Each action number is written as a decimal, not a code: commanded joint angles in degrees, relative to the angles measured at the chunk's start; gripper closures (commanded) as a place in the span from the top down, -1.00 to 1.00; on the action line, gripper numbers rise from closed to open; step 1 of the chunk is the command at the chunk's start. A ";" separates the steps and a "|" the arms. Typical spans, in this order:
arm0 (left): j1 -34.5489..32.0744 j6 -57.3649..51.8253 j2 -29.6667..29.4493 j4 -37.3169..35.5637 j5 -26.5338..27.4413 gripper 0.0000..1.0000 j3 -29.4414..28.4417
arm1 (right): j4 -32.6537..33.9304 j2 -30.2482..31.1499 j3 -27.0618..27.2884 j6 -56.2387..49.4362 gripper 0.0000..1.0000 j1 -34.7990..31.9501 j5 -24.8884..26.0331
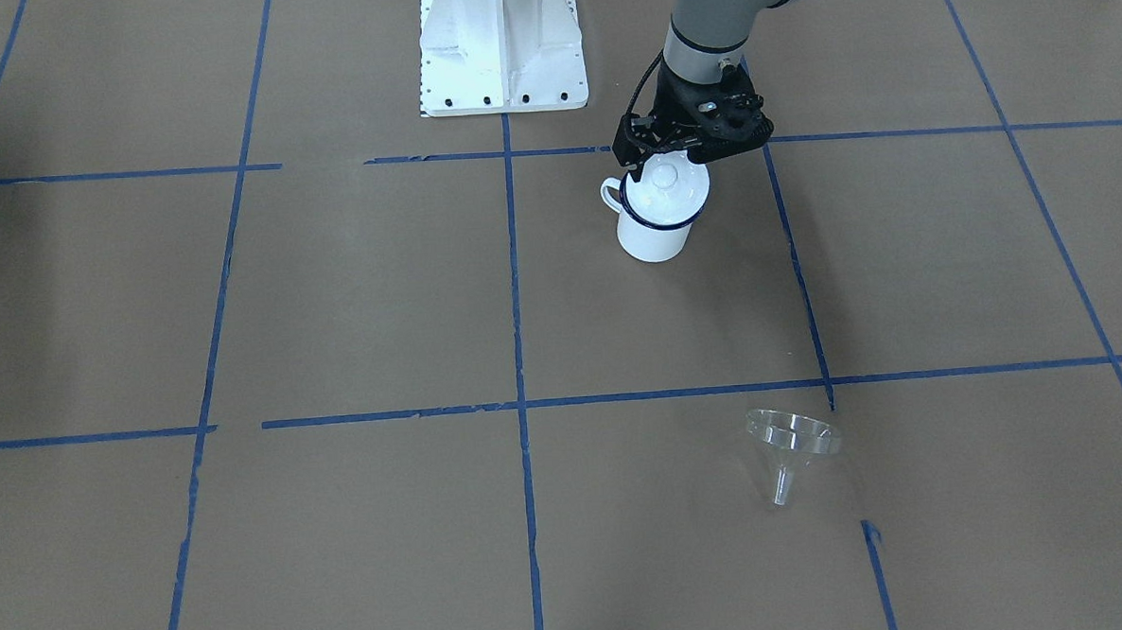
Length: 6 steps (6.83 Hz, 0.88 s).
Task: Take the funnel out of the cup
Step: 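Lower the lid onto the mug opening and open the left gripper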
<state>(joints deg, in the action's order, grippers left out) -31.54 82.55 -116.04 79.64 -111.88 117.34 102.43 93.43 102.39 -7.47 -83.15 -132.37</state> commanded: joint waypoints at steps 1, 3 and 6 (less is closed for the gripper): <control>-0.01 0.07 0.28 4.44 0.00 1.00 -2.63 | -0.04 0.00 0.00 0.00 1.00 0.00 0.00; -0.19 0.07 0.55 4.99 0.00 1.00 -3.09 | -0.04 0.00 0.00 0.00 1.00 0.00 0.00; -0.19 0.07 0.55 5.08 0.00 1.00 -3.17 | -0.04 0.00 0.00 0.00 1.00 0.00 0.00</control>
<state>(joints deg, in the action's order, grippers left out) -31.72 82.62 -115.48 84.64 -111.88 114.20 102.41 93.37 102.36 -7.47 -83.14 -132.36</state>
